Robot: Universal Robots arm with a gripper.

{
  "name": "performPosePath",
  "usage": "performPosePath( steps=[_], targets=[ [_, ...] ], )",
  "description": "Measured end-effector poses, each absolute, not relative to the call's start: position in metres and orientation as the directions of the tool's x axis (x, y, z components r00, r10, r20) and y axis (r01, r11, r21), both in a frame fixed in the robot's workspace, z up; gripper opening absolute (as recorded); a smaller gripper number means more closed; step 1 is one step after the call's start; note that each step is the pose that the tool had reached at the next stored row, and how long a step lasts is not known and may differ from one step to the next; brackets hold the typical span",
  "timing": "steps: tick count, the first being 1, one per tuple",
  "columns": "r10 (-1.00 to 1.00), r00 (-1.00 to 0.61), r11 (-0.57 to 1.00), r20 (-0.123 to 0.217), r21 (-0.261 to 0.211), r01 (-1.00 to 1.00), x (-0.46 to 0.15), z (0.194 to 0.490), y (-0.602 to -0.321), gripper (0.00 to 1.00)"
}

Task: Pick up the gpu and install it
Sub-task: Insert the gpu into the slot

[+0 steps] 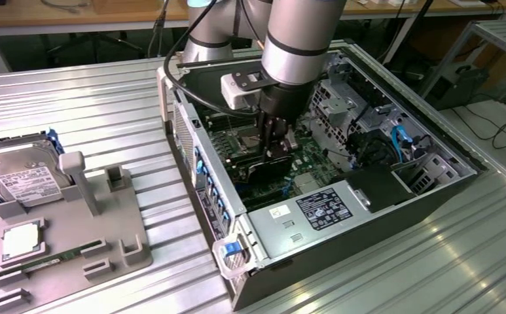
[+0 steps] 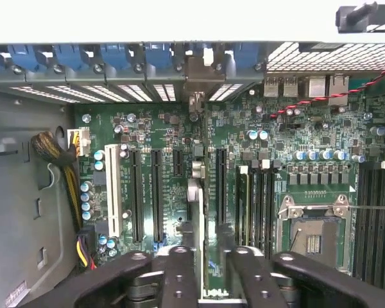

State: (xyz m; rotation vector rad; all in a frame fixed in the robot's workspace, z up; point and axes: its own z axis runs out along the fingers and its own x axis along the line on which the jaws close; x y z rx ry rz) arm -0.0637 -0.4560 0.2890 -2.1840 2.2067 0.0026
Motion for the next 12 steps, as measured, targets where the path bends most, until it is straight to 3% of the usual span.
performPosePath(
  steps=[3,12],
  targets=[
    [-1.000,-0.010,0.010,-0.027,-0.025,-1.000,-0.0637,0.2890,-0.4560,0.11],
    [-1.000,-0.009,0.010,-0.027,-0.025,-1.000,-0.0637,0.2890,-0.4560,0.11]
  ],
)
